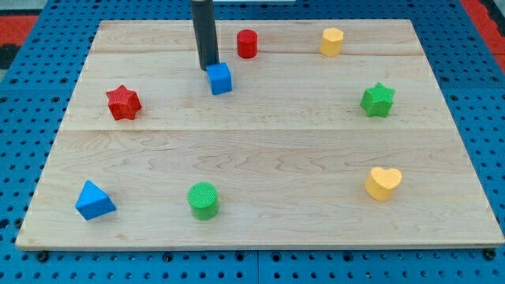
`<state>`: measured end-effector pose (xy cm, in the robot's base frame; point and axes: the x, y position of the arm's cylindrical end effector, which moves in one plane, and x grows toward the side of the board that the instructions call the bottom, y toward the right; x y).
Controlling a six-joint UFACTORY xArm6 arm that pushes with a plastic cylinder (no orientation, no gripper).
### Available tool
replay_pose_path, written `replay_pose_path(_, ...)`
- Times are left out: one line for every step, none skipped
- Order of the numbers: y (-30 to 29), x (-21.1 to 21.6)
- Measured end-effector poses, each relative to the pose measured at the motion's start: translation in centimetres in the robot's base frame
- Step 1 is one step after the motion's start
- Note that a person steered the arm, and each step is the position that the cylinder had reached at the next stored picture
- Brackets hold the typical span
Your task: Slide the red circle towards left and down a bit
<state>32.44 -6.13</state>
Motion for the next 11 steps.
replay_pose_path(3.4, 6.7)
replay_pose_path(2.9, 5.8)
replay_pose_path(8.3, 2.8)
replay_pose_path(10.1, -1.1)
replay_pose_path(9.7, -4.6)
replay_pose_path(7.2, -8.0)
replay_pose_path(1.6, -9.5)
replay_pose_path(-2.4, -9.8)
replay_pose_path(-5.5, -12.1)
replay_pose_path(-4.6, -6.9)
replay_pose_path(-1.9, -3.4)
